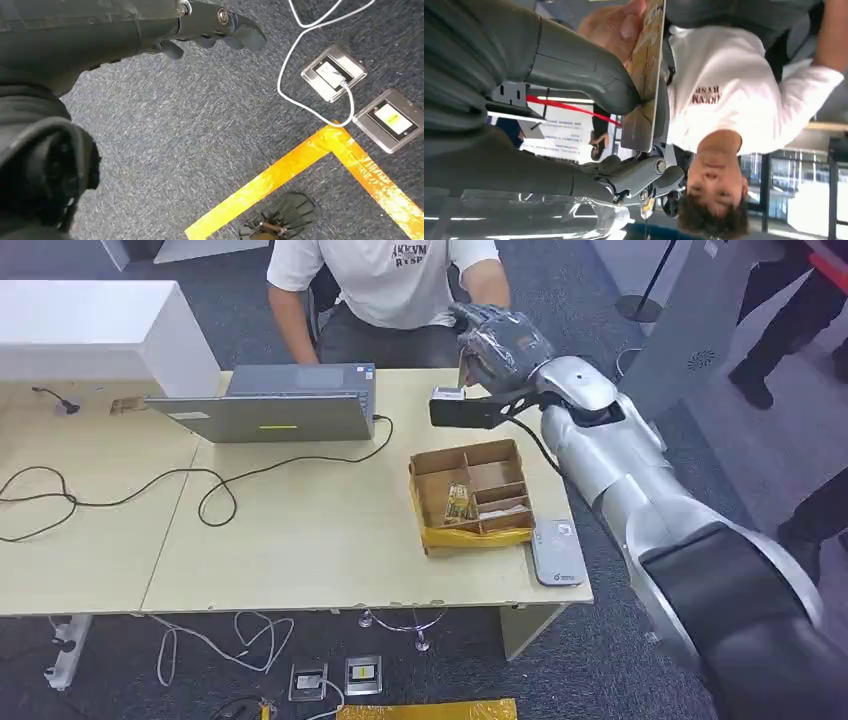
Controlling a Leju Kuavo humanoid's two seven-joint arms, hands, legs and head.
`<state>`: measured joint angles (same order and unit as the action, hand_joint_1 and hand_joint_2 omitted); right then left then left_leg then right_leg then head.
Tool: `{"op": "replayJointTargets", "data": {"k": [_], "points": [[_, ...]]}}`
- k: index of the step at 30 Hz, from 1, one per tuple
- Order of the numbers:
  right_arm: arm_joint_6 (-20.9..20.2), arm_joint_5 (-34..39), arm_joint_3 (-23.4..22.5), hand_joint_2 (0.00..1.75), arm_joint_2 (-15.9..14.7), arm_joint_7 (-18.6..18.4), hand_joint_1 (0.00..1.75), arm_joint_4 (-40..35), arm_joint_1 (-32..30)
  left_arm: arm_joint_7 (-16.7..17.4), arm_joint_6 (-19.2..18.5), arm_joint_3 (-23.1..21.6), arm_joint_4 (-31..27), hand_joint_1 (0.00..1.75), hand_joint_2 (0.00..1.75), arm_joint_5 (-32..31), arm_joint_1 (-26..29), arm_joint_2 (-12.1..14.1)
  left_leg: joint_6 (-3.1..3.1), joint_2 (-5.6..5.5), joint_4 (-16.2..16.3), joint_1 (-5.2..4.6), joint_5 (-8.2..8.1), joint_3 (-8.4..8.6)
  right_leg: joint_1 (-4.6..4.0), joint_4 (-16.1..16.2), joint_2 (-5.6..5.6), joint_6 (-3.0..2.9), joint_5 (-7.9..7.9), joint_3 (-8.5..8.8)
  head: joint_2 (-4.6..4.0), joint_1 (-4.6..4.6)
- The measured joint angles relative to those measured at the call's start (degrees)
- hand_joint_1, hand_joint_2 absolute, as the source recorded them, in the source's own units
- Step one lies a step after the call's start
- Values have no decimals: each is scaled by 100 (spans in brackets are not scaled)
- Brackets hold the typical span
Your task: Pass the card to the sensor for recognition and then transmit it.
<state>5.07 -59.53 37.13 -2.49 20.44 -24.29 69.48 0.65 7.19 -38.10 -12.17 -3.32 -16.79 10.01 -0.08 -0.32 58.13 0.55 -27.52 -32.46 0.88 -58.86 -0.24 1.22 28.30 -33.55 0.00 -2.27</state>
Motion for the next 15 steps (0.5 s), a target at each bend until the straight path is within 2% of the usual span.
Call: {"op": "replayJointTargets", "data": {"k": [5,6,7,8,9,15], "points": [[-105,-121,136,175,57,-178,175,217,57,51,0,0,0,0,0,-2,4,0,0,0,0,0,0,1,0,0,1,0,0,0,0,0],[-116,-136,149,175,70,-199,141,261,75,53,0,0,0,0,0,-2,6,0,0,1,0,0,0,1,0,0,1,0,0,0,0,2],[-123,-153,153,175,72,-226,30,287,85,55,0,0,0,0,0,-2,9,0,0,0,0,0,0,1,0,0,1,0,0,0,0,0],[-133,-160,164,175,79,-245,30,304,94,55,0,0,0,0,0,-2,15,0,0,0,0,0,0,0,0,0,1,0,0,0,0,0],[-136,-164,188,175,79,-263,0,326,110,59,2,0,0,0,0,-2,23,0,0,0,0,0,0,0,0,0,1,0,0,0,0,0],[68,-274,210,175,77,-282,0,431,192,88,4,0,0,0,0,-31,43,-9,0,2,0,0,0,1,0,-1,5,0,0,-4,0,0]]}}
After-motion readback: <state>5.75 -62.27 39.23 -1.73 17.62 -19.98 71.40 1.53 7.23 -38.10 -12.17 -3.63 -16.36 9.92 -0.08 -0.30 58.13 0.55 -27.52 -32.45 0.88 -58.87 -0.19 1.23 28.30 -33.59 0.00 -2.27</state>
